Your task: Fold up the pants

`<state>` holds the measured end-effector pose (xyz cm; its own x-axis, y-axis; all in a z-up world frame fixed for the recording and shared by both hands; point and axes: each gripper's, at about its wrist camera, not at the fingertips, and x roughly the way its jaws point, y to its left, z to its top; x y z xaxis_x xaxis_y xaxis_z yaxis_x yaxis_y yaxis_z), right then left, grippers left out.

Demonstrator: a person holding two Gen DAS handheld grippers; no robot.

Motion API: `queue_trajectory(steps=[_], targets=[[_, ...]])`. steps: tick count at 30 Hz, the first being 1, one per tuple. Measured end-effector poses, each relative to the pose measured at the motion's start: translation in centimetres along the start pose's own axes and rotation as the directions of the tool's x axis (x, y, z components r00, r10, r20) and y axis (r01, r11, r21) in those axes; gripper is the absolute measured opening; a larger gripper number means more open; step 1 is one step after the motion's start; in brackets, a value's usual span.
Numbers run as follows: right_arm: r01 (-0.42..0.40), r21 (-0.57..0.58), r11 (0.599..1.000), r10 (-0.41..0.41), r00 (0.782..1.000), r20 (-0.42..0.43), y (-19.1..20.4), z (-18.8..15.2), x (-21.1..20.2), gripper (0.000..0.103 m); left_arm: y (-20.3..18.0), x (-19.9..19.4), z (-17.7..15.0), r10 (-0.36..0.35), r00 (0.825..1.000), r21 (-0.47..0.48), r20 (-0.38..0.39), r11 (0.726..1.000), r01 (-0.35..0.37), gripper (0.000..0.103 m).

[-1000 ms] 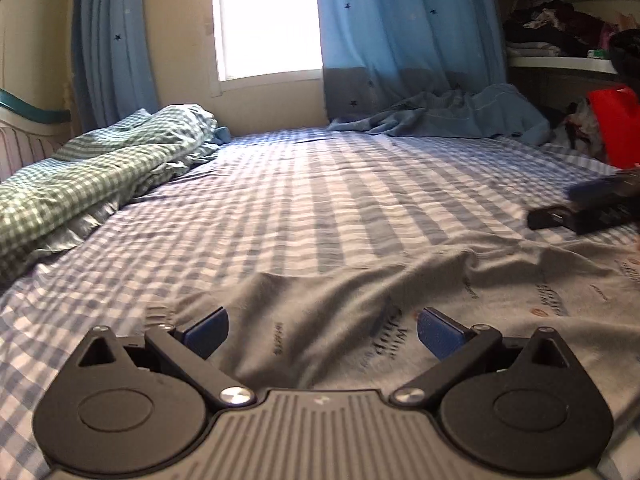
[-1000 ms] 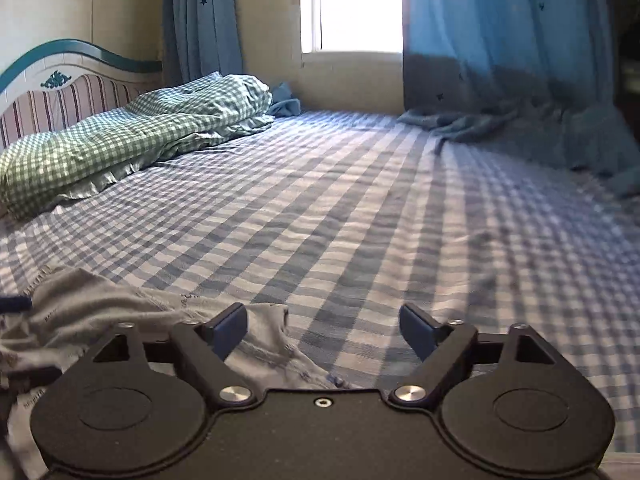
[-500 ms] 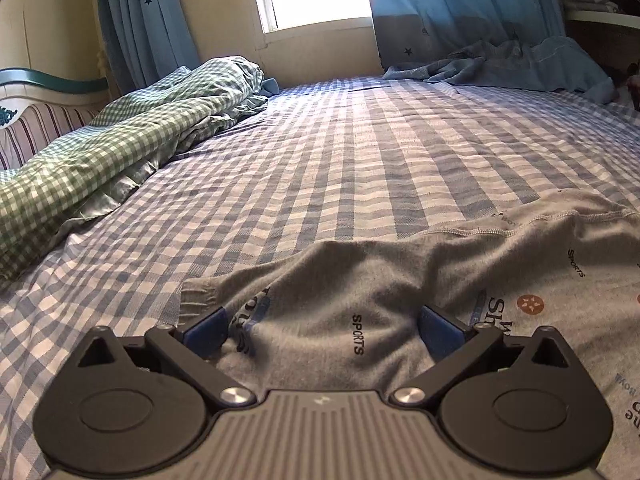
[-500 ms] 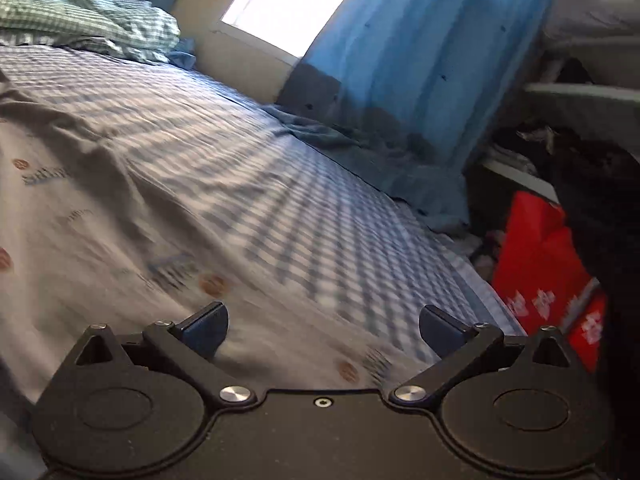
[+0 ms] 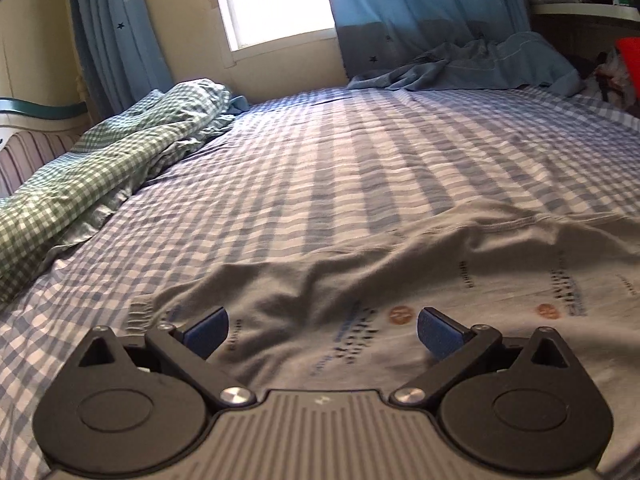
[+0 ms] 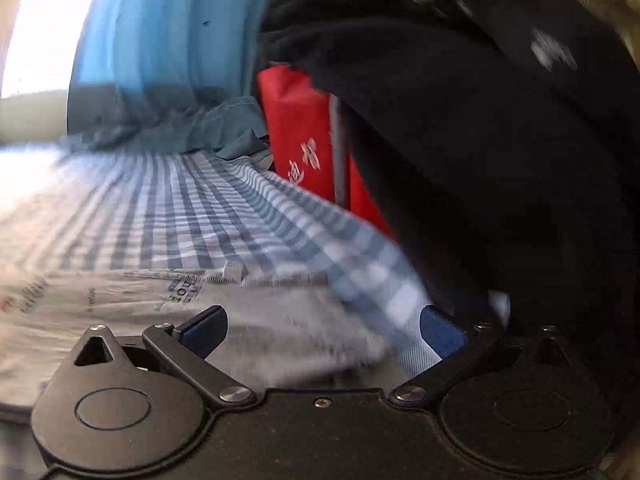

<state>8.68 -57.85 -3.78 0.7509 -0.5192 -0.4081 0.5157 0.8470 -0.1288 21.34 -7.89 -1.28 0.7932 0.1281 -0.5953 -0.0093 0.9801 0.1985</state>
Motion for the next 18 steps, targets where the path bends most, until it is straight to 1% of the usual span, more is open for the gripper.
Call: queue_trajectory(steps=[3,5,6,8,10,12,13,14,15,16,17,18], targets=[[-0.090,0.055,0.994,0.092,0.995,-0.035,-1.5,-1.1,-0.6,0.102,-3.4,-0.9,0.4,-0.100,0.995,0.021,0.021,0.995,0.099,0.103],[-0.144,0.072,0.987,0.148,0.988,-0.049,-1.7,-1.5,-0.7,0.102,-6.1,-1.4,0.7,-0.176,0.984,0.043,0.033,0.984,0.174,0.103],[-0.168,0.080,0.982,0.173,0.984,-0.050,-1.9,-1.7,-0.7,0.102,-7.6,-1.6,0.9,-0.220,0.975,0.058,0.032,0.974,0.218,0.103],[-0.218,0.110,0.970,0.225,0.972,-0.061,-2.2,-1.9,-0.5,0.102,-10.3,-2.0,1.2,-0.311,0.950,0.090,0.032,0.947,0.307,0.103],[-0.271,0.176,0.946,0.288,0.955,-0.078,-2.7,-1.9,0.2,0.102,-13.3,-2.5,1.6,-0.400,0.915,0.130,0.047,0.911,0.391,0.103],[-0.310,0.244,0.919,0.333,0.941,-0.056,-3.3,-1.7,0.3,0.100,-16.2,-2.9,2.0,-0.474,0.879,0.169,0.053,0.872,0.460,0.103],[-0.330,0.279,0.902,0.357,0.933,-0.051,-3.6,-1.5,0.5,0.098,-17.6,-3.0,2.2,-0.506,0.861,0.189,0.052,0.852,0.488,0.103],[-0.346,0.314,0.884,0.377,0.925,-0.043,-3.9,-1.4,0.5,0.097,-19.0,-3.0,2.3,-0.530,0.847,0.208,0.049,0.835,0.510,0.103],[-0.357,0.348,0.867,0.393,0.919,-0.038,-4.2,-1.3,0.8,0.095,-20.2,-3.0,2.4,-0.549,0.835,0.225,0.046,0.820,0.527,0.103],[-0.364,0.380,0.850,0.405,0.914,-0.032,-4.5,-1.2,1.1,0.092,-21.3,-2.9,2.3,-0.561,0.827,0.240,0.042,0.809,0.537,0.103],[-0.368,0.419,0.830,0.416,0.909,-0.026,-5.0,-1.0,1.3,0.087,-22.1,-2.8,2.3,-0.567,0.823,0.252,0.036,0.802,0.541,0.103],[-0.367,0.455,0.811,0.422,0.907,-0.021,-5.4,-0.9,1.6,0.085,-22.9,-2.7,2.1,-0.568,0.822,0.262,0.029,0.798,0.542,0.103]])
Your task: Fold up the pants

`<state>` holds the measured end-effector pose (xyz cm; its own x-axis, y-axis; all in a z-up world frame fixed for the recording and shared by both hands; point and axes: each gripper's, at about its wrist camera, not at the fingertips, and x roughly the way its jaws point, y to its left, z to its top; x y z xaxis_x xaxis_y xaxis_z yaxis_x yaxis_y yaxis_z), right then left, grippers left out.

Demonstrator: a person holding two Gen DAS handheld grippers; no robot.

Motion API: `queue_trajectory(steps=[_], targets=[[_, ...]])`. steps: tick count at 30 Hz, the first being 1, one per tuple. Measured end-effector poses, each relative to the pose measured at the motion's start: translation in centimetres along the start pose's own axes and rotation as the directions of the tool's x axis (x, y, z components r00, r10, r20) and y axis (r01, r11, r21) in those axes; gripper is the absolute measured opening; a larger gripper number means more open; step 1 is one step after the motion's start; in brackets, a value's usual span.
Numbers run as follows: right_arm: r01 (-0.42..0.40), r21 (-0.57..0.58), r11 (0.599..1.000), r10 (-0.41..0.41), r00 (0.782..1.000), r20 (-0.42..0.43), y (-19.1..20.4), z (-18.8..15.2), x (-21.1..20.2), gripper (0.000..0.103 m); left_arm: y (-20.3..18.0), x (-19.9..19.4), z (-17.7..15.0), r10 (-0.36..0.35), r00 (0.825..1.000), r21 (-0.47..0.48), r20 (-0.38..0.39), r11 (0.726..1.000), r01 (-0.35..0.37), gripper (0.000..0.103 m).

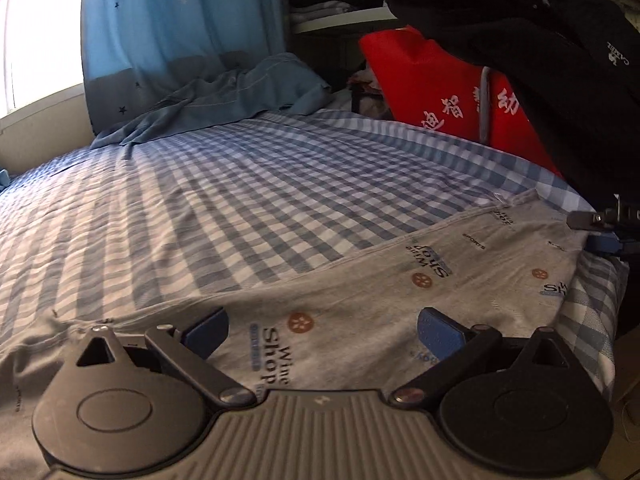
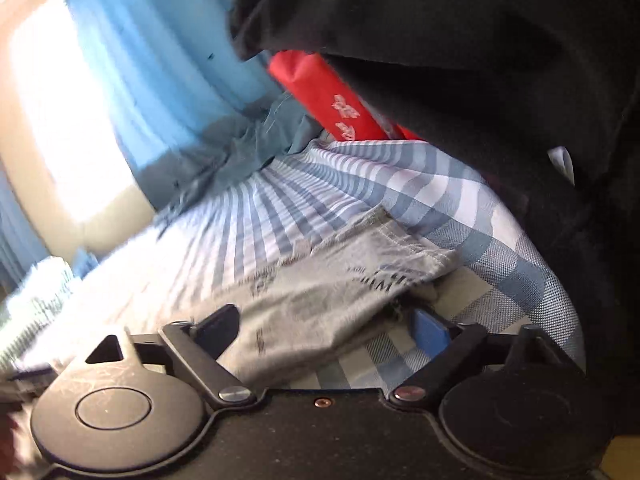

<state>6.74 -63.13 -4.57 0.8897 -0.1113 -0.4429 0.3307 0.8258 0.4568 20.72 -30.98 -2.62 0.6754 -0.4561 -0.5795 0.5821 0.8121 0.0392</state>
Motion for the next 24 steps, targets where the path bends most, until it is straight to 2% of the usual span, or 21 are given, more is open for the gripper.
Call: queue_trajectory(steps=[2,4,8,10,13,15,18,21,24], targets=[[-0.011,0.079,0.997,0.011,1.000,0.007,-0.8,0.5,0.2,0.079,-0.8,0.8,-0.4,0.007,1.000,0.015,-0.015,1.000,-0.007,0.103],[0.000,0.143,0.990,-0.003,1.000,0.020,-1.6,1.0,0.6,0.066,-0.9,1.5,-0.8,0.018,0.999,0.020,-0.035,1.000,-0.017,0.103],[0.071,0.234,0.970,-0.083,0.996,0.040,-2.8,1.7,1.5,0.036,0.5,1.6,-1.0,-0.001,0.998,-0.046,-0.068,0.999,-0.002,0.103],[0.112,0.228,0.967,-0.123,0.992,0.035,-2.6,1.9,1.9,0.026,1.0,1.7,-1.0,-0.001,0.997,-0.064,-0.080,0.998,-0.004,0.103],[0.145,0.179,0.973,-0.156,0.986,0.050,-1.4,2.2,2.0,0.011,1.5,1.3,-0.9,-0.001,0.996,-0.080,-0.087,0.997,-0.006,0.103],[0.147,0.127,0.981,-0.158,0.984,0.077,-0.5,2.6,2.1,0.009,2.2,0.8,-0.8,-0.011,0.996,-0.116,-0.091,0.993,0.000,0.103],[0.174,-0.016,0.985,-0.171,0.978,0.118,1.9,3.1,1.9,0.007,3.6,0.2,-0.4,-0.048,0.995,-0.207,-0.090,0.978,0.028,0.103],[0.198,-0.177,0.964,-0.171,0.973,0.158,4.9,3.1,1.3,0.006,5.3,-0.5,-0.2,-0.087,0.993,-0.305,-0.079,0.951,0.059,0.103],[0.207,-0.343,0.916,-0.146,0.970,0.195,8.6,2.5,0.7,0.006,6.7,-1.2,-0.1,-0.126,0.990,-0.371,-0.059,0.924,0.095,0.103]])
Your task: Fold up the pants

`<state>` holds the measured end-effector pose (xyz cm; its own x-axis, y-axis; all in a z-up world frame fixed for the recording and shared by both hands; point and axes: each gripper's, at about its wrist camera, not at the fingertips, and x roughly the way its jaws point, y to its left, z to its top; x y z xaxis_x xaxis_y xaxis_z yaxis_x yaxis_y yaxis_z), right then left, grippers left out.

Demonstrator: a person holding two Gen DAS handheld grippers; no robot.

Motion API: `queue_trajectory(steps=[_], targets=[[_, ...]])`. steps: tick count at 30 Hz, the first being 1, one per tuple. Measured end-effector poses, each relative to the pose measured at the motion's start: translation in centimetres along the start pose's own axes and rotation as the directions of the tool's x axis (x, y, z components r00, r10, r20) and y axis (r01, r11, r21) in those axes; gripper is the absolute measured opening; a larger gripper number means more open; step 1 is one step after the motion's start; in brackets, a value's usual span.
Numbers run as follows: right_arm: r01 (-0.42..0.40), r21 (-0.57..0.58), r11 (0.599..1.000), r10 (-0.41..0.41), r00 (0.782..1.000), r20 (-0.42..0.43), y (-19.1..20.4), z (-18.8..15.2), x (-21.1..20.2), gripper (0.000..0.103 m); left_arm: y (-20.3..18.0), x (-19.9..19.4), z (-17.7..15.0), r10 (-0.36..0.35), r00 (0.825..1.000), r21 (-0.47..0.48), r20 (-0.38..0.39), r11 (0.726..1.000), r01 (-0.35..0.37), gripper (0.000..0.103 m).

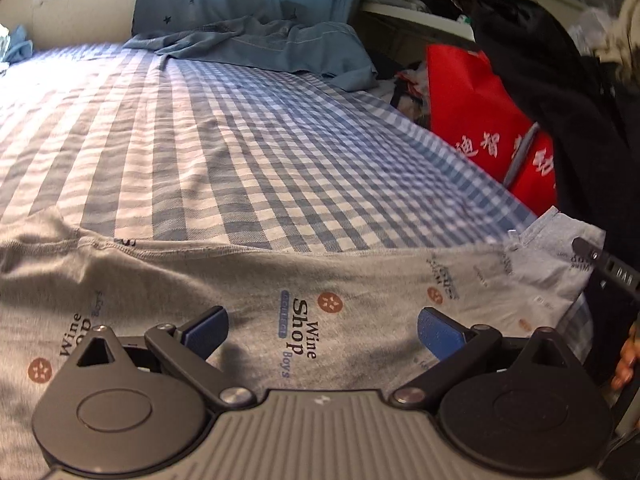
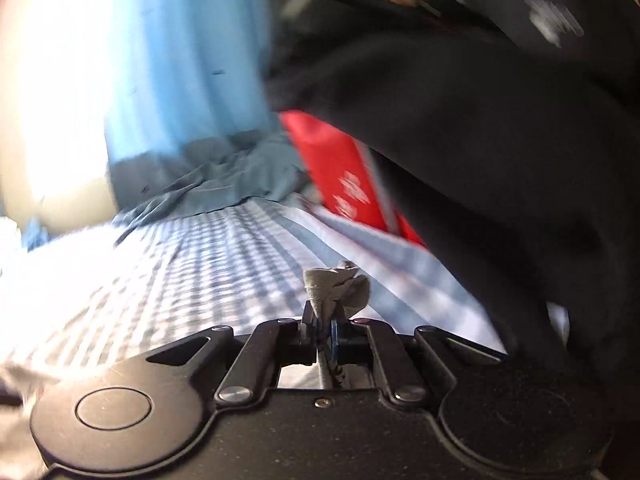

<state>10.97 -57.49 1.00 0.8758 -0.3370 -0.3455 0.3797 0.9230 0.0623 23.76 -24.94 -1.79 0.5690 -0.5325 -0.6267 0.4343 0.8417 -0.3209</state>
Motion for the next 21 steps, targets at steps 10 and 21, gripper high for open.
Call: queue_trajectory(steps=[10,21], targets=[[-0.178,-0.471,0.864,0.166,0.984,-0.067,14.2,-4.0,-4.7,0.005,3.2,-0.7,-0.2,-0.314,0.949,-0.211,0.019,0.927,0.311,0.103],[-0.179,-0.586,0.790,0.153,0.984,-0.093,19.0,-9.9,-5.3,0.028,1.9,1.5,-1.1,-0.417,0.909,-0.237,-0.022,0.885,0.400,0.101]])
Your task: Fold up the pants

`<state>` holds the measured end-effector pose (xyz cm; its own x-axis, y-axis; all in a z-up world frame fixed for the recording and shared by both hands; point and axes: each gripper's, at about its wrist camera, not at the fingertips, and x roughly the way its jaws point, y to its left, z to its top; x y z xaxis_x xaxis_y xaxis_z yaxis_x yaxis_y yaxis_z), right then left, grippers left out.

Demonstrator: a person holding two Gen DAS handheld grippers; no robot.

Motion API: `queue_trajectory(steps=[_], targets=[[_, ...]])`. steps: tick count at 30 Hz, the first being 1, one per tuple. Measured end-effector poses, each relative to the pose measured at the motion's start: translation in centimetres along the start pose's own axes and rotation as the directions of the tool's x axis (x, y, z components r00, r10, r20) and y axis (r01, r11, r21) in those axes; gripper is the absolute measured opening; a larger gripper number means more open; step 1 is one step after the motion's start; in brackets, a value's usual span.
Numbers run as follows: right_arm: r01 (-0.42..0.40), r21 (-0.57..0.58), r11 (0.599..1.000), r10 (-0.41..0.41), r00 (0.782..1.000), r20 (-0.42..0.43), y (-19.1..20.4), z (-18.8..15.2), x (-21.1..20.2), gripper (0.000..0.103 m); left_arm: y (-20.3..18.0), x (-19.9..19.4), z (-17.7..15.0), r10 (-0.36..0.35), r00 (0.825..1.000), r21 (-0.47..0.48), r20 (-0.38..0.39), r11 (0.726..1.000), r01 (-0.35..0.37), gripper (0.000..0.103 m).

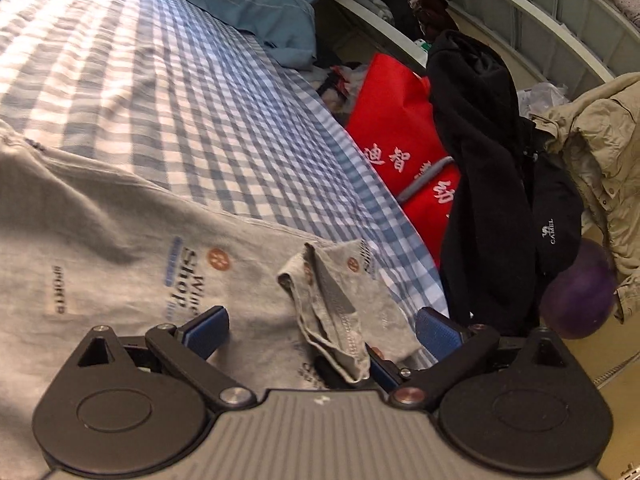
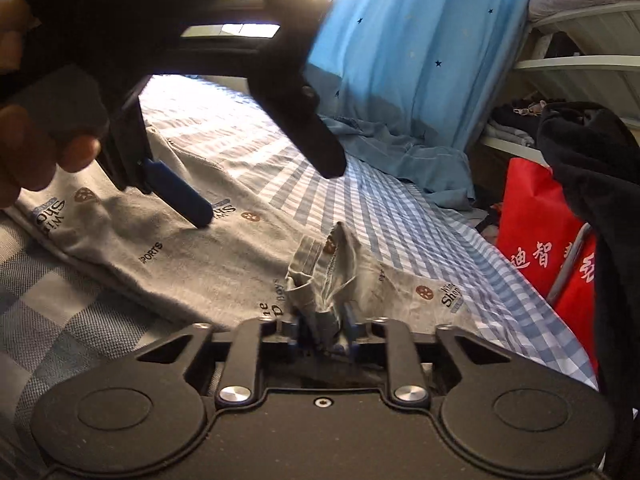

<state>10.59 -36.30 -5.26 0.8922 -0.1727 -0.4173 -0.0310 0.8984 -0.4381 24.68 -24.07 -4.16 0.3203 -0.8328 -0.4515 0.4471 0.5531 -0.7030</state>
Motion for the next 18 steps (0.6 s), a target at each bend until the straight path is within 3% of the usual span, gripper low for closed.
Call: queue_trajectory(steps=[4,6,7,8,9,13,18], targets=[[0.001,0.028,1.000,-0.001,1.000,0.014,-0.3,-0.3,0.2,0.041,-0.4,1.0,0.1,-0.047,0.998,-0.037,-0.037,0.998,0.045,0.101],[-0.001,0.054,0.999,0.000,1.000,0.021,-0.8,-0.4,0.2,0.043,-0.3,1.8,0.1,-0.060,0.996,-0.079,-0.062,0.995,0.055,0.101],[-0.009,0.068,0.998,0.007,1.000,0.024,-0.9,-0.5,0.1,0.036,-0.3,2.1,0.2,-0.061,0.996,-0.092,-0.070,0.994,0.054,0.101],[-0.023,0.079,0.997,0.021,0.999,0.027,-1.0,-0.5,0.0,0.014,-0.3,2.5,0.2,-0.056,0.996,-0.097,-0.076,0.994,0.049,0.100],[-0.030,0.082,0.996,0.027,0.999,0.032,-0.9,-0.5,-0.1,0.004,-0.3,2.8,0.3,-0.042,0.996,-0.098,-0.081,0.995,0.034,0.100],[-0.003,0.037,0.999,0.000,0.998,0.066,-0.1,-0.5,-0.9,0.005,-0.6,3.9,0.6,-0.009,0.997,-0.120,-0.079,0.993,-0.001,0.093],[0.002,0.024,1.000,-0.004,0.997,0.081,0.2,-0.7,-1.7,0.005,-0.5,4.8,0.7,0.039,0.999,-0.190,-0.028,0.981,-0.044,0.070]])
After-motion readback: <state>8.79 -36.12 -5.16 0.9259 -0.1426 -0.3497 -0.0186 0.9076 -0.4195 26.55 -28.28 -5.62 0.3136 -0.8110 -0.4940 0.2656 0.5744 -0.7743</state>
